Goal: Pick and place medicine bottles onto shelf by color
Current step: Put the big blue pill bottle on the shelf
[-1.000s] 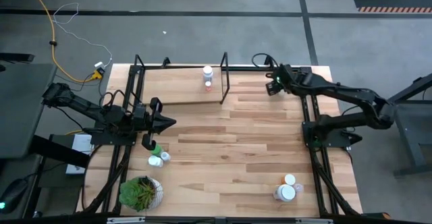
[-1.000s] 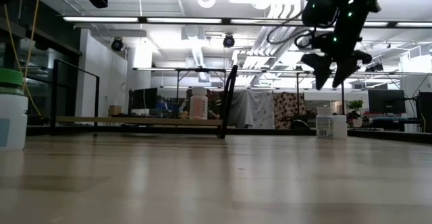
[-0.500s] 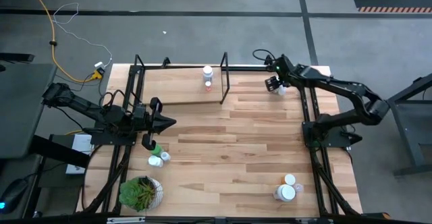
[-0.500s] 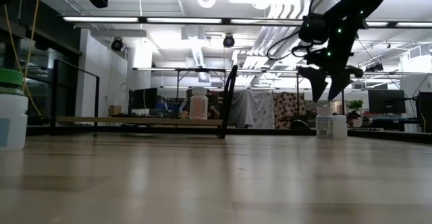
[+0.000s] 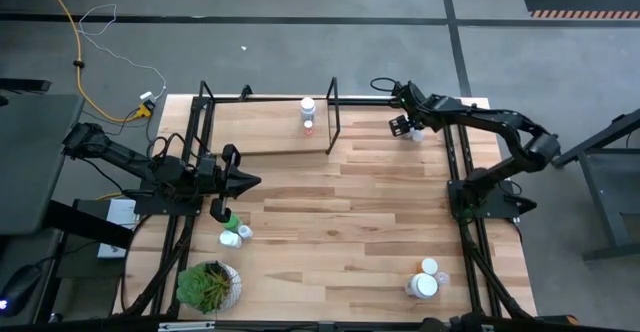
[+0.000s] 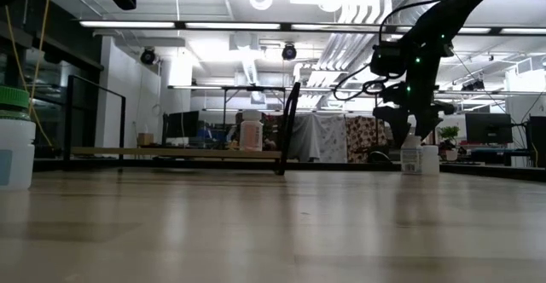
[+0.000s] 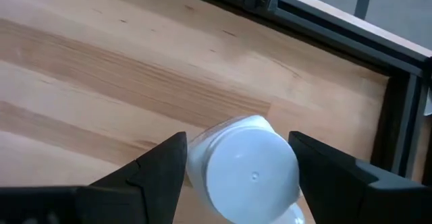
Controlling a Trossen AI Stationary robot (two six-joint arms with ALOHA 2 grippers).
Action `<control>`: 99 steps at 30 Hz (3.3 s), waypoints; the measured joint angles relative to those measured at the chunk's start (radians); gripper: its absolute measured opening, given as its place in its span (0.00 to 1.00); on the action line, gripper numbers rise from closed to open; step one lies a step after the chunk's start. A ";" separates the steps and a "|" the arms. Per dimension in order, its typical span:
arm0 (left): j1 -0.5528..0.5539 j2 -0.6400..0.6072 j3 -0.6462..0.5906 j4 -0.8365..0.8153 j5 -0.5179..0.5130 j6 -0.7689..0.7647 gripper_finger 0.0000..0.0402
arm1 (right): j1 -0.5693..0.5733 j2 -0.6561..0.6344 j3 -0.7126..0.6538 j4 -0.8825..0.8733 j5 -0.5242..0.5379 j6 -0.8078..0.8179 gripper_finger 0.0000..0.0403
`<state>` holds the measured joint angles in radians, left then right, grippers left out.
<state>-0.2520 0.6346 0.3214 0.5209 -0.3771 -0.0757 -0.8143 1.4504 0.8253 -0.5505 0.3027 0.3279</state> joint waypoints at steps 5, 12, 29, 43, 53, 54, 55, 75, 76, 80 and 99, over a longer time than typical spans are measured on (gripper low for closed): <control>0.000 0.000 0.000 0.000 0.000 0.000 0.00 | 0.000 0.002 0.000 0.004 0.000 -0.015 0.63; 0.000 0.000 0.000 0.000 0.000 0.000 0.00 | 0.002 -0.004 0.000 0.001 0.000 0.012 0.61; 0.000 0.000 0.000 0.000 0.000 0.000 0.00 | 0.036 -0.007 0.081 -0.124 -0.005 0.057 0.42; 0.000 0.000 0.000 0.000 0.000 0.000 0.00 | 0.483 -0.078 0.315 -0.350 -0.116 0.087 0.41; 0.000 0.000 0.000 0.007 0.000 0.000 0.00 | 0.874 0.005 0.272 0.146 -0.211 0.128 0.41; 0.000 0.000 0.000 0.007 0.000 0.000 0.00 | 0.883 0.013 0.272 0.213 -0.211 0.111 0.41; 0.000 0.000 0.000 0.008 0.000 0.000 0.00 | 0.886 0.021 0.274 0.266 -0.211 0.095 0.41; 0.000 0.000 0.000 0.008 0.003 0.000 0.00 | 0.653 0.550 1.054 -0.229 -0.037 -0.306 0.41; 0.000 0.000 0.000 0.008 0.003 0.000 0.00 | 0.641 0.573 1.074 -0.234 -0.037 -0.310 0.41; 0.000 0.000 0.000 0.008 0.003 0.000 0.00 | 0.594 0.643 1.117 -0.274 -0.039 -0.325 0.41; 0.000 0.000 0.000 0.008 0.004 -0.003 0.00 | 0.544 0.680 1.083 -0.245 -0.097 -0.227 0.41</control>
<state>-0.2520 0.6346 0.3218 0.5285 -0.3733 -0.0784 -0.2707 2.1300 1.9085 -0.7956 0.2054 0.1012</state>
